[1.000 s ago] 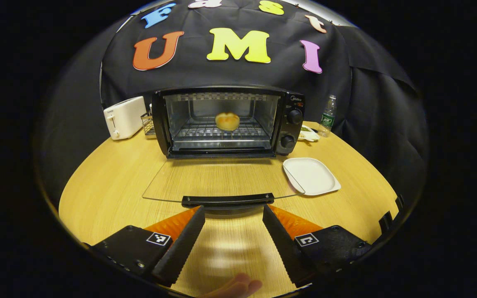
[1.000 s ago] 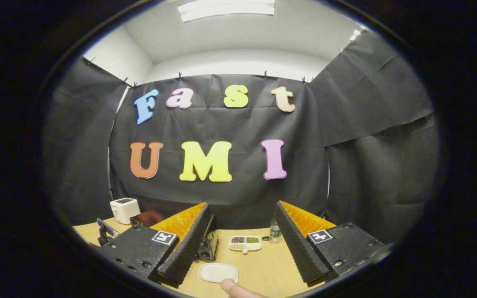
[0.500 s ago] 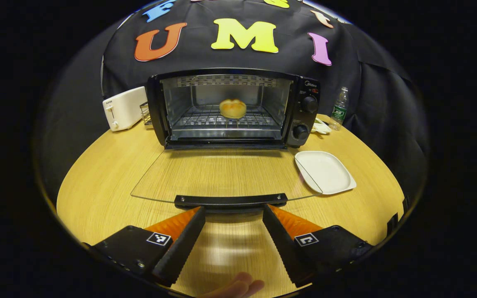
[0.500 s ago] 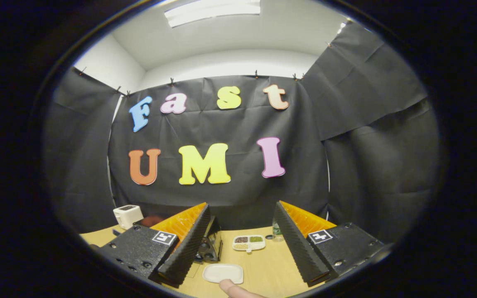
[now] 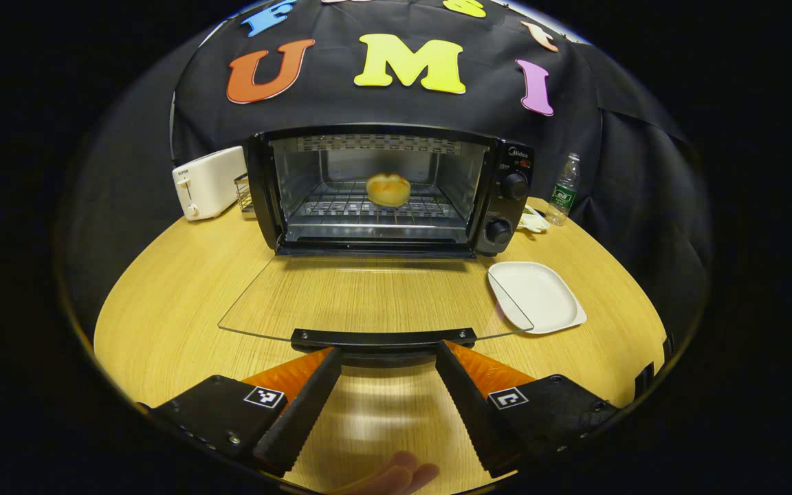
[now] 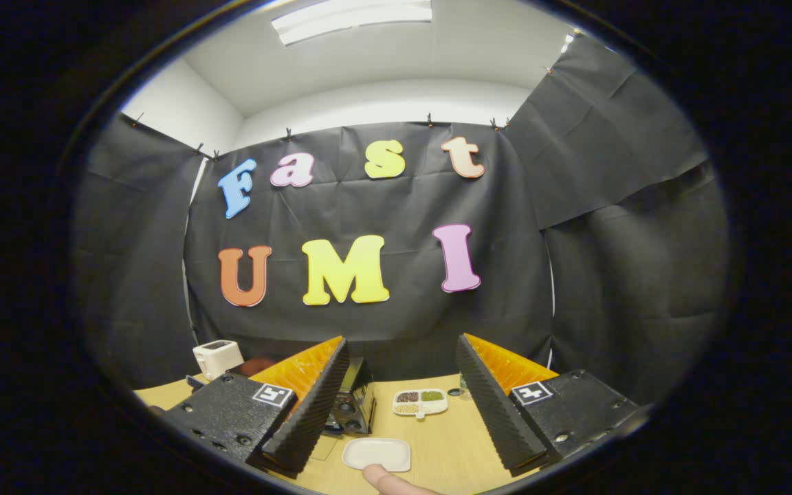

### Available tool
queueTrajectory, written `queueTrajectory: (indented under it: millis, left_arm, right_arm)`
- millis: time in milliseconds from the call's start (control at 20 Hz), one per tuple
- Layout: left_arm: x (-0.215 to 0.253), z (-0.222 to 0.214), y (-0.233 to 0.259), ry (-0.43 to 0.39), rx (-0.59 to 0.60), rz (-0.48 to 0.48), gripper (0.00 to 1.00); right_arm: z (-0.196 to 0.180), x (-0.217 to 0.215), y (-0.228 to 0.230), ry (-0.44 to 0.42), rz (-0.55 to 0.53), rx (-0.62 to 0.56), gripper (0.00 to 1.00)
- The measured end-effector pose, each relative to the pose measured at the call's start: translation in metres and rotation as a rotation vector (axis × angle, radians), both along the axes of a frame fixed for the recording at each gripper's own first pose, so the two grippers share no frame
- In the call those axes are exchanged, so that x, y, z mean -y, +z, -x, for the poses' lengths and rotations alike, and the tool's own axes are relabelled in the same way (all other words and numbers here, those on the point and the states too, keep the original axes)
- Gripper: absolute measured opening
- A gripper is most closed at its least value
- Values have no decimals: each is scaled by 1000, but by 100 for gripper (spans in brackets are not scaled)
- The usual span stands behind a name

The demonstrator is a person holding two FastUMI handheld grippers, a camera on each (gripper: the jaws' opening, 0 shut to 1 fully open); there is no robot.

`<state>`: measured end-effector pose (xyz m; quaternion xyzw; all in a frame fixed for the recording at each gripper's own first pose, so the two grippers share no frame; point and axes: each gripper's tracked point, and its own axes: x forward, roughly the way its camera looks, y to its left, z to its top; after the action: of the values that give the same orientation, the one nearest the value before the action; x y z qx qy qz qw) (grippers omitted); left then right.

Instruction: Open the electric oven with the left hand, put the food in, and close the electric oven.

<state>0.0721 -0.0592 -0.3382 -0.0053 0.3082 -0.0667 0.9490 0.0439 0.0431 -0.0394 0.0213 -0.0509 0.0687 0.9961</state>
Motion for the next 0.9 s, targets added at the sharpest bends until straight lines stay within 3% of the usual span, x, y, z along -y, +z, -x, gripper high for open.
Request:
queueTrajectory:
  millis: [500, 550, 600, 650, 750, 900]
  left_arm:
    - [0, -22, 50, -9, 150, -25, 93]
    - [-2, -25, 54, -7, 159, -21, 92]
    - [-3, -27, 59, -6, 171, -18, 93]
    - [-4, -32, 63, -5, 187, -18, 93]
    - [-9, -37, 65, 8, 192, -29, 92]
    - [-11, -47, 73, 10, 208, -6, 95]
  right_arm:
    - [0, -2, -4, -8, 9, -14, 94]
    - [-1, -1, -5, -11, 9, -18, 100]
    - [-1, -2, -5, -11, 9, -21, 94]
    - [0, -2, -7, -11, 10, -25, 100]
    - [-1, -3, -8, -11, 16, -31, 94]
    - [1, -3, -7, -11, 24, -28, 95]
